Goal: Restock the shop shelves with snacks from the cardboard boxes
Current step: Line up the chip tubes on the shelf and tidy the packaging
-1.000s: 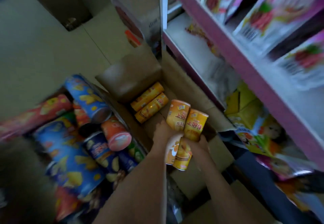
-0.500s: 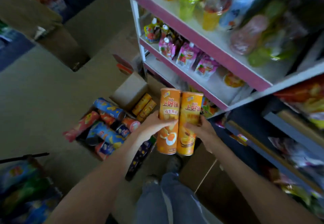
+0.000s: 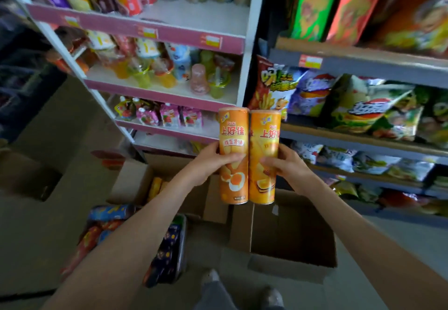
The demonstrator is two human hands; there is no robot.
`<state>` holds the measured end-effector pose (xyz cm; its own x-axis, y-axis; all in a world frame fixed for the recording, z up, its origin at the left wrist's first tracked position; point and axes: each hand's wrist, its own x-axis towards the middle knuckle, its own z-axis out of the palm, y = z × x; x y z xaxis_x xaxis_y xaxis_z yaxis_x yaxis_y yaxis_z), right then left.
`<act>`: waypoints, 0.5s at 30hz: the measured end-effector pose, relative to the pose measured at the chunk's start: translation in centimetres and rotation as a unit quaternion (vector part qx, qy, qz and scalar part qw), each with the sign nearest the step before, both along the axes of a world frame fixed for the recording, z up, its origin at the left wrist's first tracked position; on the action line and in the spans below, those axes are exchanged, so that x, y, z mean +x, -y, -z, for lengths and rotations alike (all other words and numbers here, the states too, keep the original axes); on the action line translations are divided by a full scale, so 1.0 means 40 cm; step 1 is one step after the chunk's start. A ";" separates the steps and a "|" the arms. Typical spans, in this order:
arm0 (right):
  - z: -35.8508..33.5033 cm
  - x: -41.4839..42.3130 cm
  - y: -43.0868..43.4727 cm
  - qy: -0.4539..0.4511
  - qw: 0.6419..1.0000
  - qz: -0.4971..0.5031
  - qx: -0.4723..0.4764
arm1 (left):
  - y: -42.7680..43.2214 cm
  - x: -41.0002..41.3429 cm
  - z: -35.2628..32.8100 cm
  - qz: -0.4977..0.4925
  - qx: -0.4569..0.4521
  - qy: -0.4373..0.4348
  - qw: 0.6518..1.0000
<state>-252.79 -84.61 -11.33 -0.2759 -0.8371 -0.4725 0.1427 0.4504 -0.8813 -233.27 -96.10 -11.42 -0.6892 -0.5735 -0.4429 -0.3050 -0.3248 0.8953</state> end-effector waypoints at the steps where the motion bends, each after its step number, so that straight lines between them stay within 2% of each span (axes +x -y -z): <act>1: -0.015 -0.032 -0.038 0.001 1.000 0.013 -0.011 | -0.026 -0.040 -0.017 0.012 -0.008 -0.003 1.000; 6: -0.094 -0.226 -0.247 -0.009 0.996 0.067 -0.059 | -0.187 -0.271 -0.096 0.061 -0.035 -0.032 0.997; 15: -0.296 -0.623 -0.601 -0.087 0.979 0.141 -0.122 | -0.496 -0.728 -0.280 0.106 -0.108 -0.091 0.984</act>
